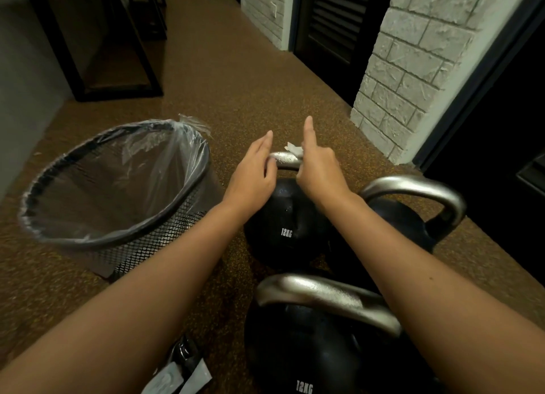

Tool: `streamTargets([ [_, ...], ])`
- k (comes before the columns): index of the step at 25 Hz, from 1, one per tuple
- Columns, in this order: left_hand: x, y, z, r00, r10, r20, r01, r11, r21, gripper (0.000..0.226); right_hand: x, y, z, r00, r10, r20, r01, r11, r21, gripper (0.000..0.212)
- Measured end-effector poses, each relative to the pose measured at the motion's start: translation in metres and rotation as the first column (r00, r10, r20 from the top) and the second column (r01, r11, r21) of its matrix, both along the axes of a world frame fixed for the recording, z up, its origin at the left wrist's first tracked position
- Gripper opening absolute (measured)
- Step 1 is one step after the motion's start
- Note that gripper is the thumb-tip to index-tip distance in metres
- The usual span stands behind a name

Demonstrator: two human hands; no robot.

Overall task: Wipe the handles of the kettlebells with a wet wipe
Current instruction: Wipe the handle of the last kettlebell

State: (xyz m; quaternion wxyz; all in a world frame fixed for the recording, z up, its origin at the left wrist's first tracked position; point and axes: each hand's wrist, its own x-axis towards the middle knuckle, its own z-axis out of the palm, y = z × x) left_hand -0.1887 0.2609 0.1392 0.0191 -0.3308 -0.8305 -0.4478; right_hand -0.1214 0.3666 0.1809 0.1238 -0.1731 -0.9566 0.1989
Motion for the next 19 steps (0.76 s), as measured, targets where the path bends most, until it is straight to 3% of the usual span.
streamTargets([
  [4, -0.001, 0.002, 0.000, 0.995, -0.081, -0.050, 0.078, 0.995, -0.057, 0.061, -0.007, 0.003, 0.009, 0.996, 0.078, 0.040, -0.068, 0.975, -0.213, 0.098],
  [7, 0.001, 0.005, 0.001, 0.988, -0.126, -0.086, 0.111, 0.980, -0.166, 0.063, -0.003, 0.017, 0.015, 0.992, 0.125, 0.009, -0.113, 0.924, -0.365, 0.092],
  [12, 0.003, 0.009, 0.004, 0.911, -0.164, -0.378, 0.011, 0.926, -0.377, 0.065, 0.019, 0.052, 0.011, 0.993, 0.060, 0.098, -0.043, 0.986, -0.163, 0.058],
  [15, 0.002, 0.019, 0.011, 0.830, -0.188, -0.525, -0.151, 0.831, -0.536, 0.064, 0.028, 0.055, -0.008, 0.985, 0.124, 0.117, -0.100, 0.977, -0.189, 0.052],
  [19, 0.000, 0.032, 0.012, 0.823, -0.136, -0.551, -0.218, 0.821, -0.528, 0.044, 0.029, 0.057, -0.019, 0.988, 0.132, 0.074, -0.115, 0.972, -0.204, 0.050],
])
